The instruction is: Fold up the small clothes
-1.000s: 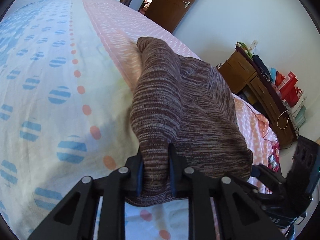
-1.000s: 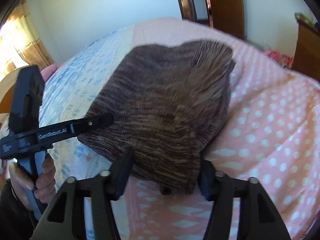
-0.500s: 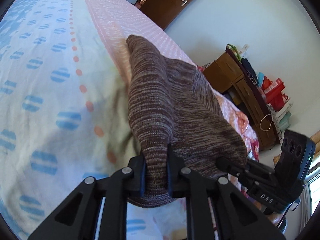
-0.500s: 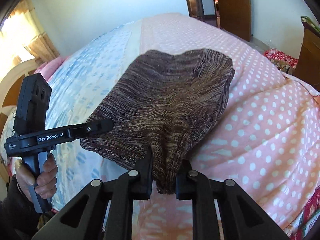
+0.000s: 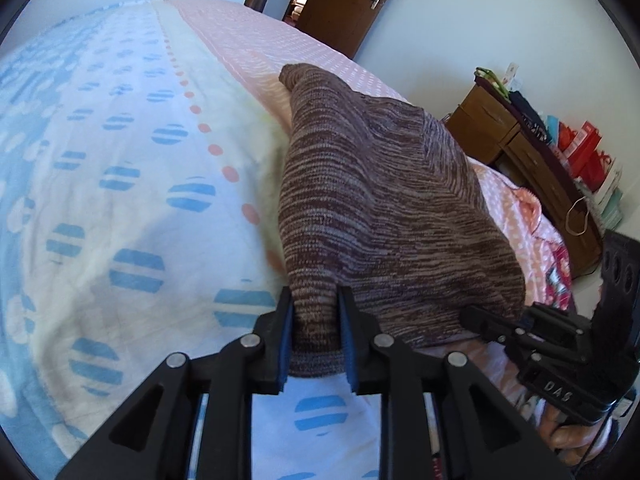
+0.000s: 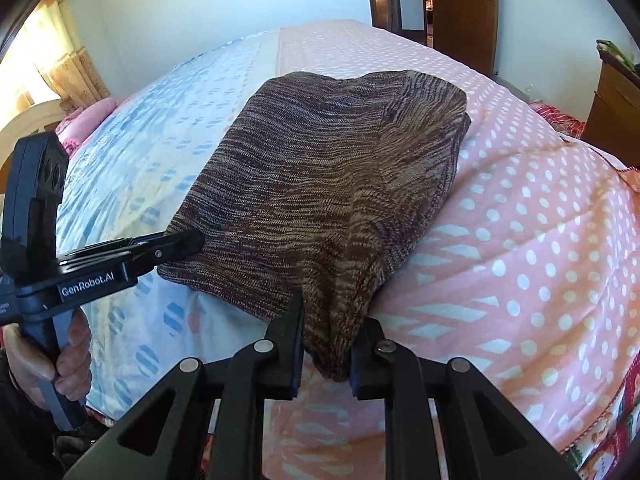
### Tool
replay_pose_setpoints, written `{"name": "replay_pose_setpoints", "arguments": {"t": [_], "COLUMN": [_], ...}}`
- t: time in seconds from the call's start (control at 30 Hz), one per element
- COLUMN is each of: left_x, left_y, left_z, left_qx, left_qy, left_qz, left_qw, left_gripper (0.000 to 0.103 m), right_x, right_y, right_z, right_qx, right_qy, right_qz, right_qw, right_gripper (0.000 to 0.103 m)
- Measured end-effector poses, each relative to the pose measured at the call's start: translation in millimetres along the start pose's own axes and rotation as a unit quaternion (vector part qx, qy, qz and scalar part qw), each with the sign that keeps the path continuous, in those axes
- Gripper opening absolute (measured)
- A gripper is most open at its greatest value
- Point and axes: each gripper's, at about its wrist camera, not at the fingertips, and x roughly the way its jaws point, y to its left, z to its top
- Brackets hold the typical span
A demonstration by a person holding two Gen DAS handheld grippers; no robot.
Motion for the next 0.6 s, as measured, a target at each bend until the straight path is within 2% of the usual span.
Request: {"name": "replay_pose_setpoints", "arguments": {"t": [0.03,0.1,0.23,0.33,0.4,0.43,0.47,0.53,0.57,0.6], "left_x": [-3,-10,-23,-28,-32,-35,-38,-46,-49,-50], "left_y": [-1,1,-8,-14,-18,-20,-22,-30,-33,-37], "left_z": [-3,-7,-13,-14,-16,-18,-19,-22,-23,-24], "left_qx": [0.009,0.021,0.054,0.068,0.071,0.073,0.075,0.084,0.088,0.09], "left_qy": [-0.004,-0.013,-0.034,-0.044,-0.047,-0.049,-0.052,-0.058,-0.06,-0.063], "left_qz": [0.017,0.047,0.101,0.135,0.143,0.145,0.149,0.156,0.157,0.159], "left_qw": [0.9998,0.9986,0.9928,0.9875,0.986,0.9855,0.9846,0.9825,0.9818,0.9811], "left_gripper": [0.033,0.038,0.038,0.037,0.036,0.036,0.036,0.037,0.039,0.047], "right_x": [-4,-12,-34,-56,-70,-76,-82,-91,-96,-98], "right_y": [0,4,10,18,21,23,24,27,28,29], "right_z": [-3,-7,-17,-22,-23,-24,-25,-25,-25,-25], "right_qx": [0.003,0.0,-0.02,-0.038,-0.049,-0.053,-0.057,-0.062,-0.064,-0.065], "right_qy": [-0.005,-0.007,0.002,-0.014,-0.026,-0.033,-0.042,-0.061,-0.073,-0.081], "right_qz": [-0.002,-0.009,-0.028,-0.047,-0.065,-0.073,-0.08,-0.096,-0.104,-0.111], "right_qw": [1.0,1.0,0.999,0.998,0.996,0.995,0.994,0.992,0.99,0.988], "right_gripper": [0.018,0.02,0.02,0.02,0.023,0.033,0.049,0.066,0.066,0.066]}}
